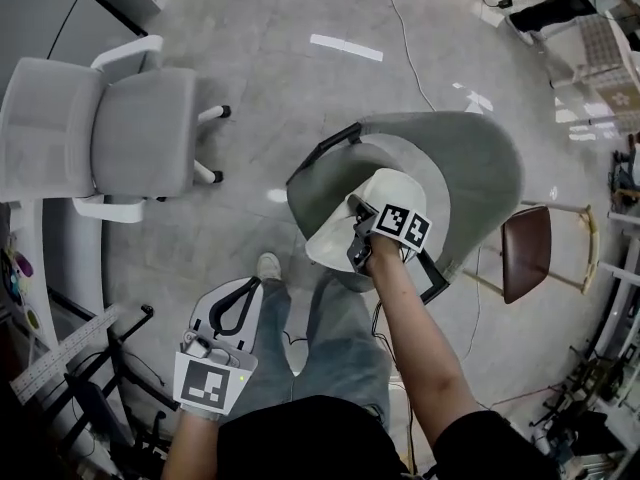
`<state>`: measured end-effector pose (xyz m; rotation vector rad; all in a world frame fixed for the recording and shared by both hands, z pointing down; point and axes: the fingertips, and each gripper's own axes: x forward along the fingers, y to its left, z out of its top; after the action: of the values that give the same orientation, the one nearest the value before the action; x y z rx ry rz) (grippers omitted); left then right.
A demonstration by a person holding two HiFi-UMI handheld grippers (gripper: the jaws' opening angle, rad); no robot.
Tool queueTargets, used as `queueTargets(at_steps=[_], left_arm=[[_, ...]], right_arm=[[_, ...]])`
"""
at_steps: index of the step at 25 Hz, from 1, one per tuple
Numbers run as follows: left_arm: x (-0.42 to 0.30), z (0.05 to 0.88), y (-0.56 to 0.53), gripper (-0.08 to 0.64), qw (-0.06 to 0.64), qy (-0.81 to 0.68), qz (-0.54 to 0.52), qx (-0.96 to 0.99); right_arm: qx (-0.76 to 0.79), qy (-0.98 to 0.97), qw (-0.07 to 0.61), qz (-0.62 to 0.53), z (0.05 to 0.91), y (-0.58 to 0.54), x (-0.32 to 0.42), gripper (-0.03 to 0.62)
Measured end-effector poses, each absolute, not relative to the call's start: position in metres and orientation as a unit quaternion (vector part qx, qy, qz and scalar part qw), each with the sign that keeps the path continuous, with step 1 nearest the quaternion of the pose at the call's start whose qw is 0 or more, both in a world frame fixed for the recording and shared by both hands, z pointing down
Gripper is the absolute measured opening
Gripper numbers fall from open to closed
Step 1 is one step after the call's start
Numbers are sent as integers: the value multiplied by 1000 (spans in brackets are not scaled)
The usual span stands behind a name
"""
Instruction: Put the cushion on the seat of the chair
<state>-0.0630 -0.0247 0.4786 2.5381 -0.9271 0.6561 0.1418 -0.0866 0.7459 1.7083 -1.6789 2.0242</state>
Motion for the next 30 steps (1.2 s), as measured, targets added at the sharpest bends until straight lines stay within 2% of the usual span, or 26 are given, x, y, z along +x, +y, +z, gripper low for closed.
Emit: queueTargets(at_steps=[17,30], left_arm=[[-92,512,-16,14,198,-364,262,871],[-102,525,-10,14,212,-373,269,862]], right_arm=[[557,-493,14,669,832,-138,157,65],[536,-500,-2,681,857,-159,146,138]])
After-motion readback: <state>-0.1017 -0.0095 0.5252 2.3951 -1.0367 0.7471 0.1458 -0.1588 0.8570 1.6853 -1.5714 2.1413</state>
